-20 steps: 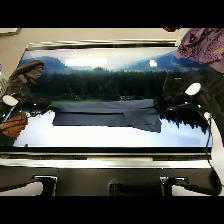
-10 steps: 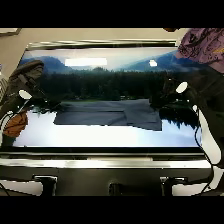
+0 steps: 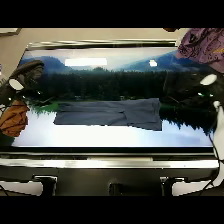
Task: Fold the clothes and pants, and hang the long-sleeved shirts on hangers.
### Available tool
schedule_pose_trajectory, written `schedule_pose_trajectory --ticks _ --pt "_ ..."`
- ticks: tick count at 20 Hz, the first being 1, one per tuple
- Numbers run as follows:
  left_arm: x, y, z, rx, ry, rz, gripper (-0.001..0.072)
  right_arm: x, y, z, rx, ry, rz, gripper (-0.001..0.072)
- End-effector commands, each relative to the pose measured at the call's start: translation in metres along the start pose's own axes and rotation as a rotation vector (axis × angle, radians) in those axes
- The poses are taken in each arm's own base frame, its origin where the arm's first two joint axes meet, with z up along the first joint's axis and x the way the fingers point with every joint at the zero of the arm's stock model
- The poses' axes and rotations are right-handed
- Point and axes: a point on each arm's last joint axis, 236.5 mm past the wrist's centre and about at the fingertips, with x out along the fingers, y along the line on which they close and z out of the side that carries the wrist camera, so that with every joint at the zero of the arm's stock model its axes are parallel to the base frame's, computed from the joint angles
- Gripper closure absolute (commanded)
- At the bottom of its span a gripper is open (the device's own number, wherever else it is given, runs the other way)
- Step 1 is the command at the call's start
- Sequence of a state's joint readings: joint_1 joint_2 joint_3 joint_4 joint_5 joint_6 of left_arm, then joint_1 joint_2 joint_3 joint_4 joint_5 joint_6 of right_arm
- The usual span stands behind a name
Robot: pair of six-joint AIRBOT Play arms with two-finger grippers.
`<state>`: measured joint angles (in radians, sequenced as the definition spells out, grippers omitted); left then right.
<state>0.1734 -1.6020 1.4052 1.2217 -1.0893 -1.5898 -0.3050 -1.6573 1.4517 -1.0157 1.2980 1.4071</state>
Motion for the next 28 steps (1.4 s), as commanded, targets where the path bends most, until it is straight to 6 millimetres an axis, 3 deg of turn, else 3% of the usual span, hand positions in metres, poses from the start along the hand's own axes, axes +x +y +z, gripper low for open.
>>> schedule_pose_trajectory --ticks 1,6,10,15,17,18,19,20,22,24,28 --pt "-0.035 0.003 0.015 0.031 -0.051 0.060 0.0086 -0.013 -0.019 -0.017 0.058 0.038 0.147 0.0040" --pt "-0.038 0.000 0.015 0.025 -0.053 0.057 0.0086 0.028 -0.012 -0.034 0.095 0.093 0.312 0.0037" --pt "-0.037 -0.002 0.015 0.021 -0.052 0.056 0.0086 0.056 -0.017 -0.043 0.100 0.150 0.333 0.0038" --pt "-0.037 -0.002 0.015 0.009 -0.054 0.056 0.0086 0.089 0.007 -0.057 0.050 0.217 0.343 0.0040" --pt "-0.037 -0.002 0.015 0.002 -0.054 0.055 0.0086 0.102 0.018 -0.058 0.014 0.215 0.318 0.0091" --pt "-0.037 -0.003 0.015 0.001 -0.053 0.052 0.0086 0.108 0.021 -0.058 -0.003 0.211 0.302 0.0198" --pt "-0.036 -0.005 0.015 -0.004 -0.052 0.040 0.0093 0.112 0.023 -0.057 -0.018 0.203 0.286 0.0377" --pt "-0.036 -0.011 0.014 -0.014 -0.051 0.018 0.0146 0.113 0.026 -0.056 -0.024 0.197 0.284 0.0669" --pt "-0.029 -0.031 0.010 -0.022 -0.031 -0.048 0.0686 0.102 0.027 -0.050 -0.011 0.172 0.261 0.0688" --pt "-0.012 -0.062 0.000 -0.014 0.006 -0.115 0.0693 0.078 0.017 -0.042 -0.025 0.155 0.138 0.0689" --pt "0.046 -0.157 -0.040 0.021 0.093 -0.260 0.0693 0.004 0.018 -0.019 -0.036 0.085 -0.052 0.0689"
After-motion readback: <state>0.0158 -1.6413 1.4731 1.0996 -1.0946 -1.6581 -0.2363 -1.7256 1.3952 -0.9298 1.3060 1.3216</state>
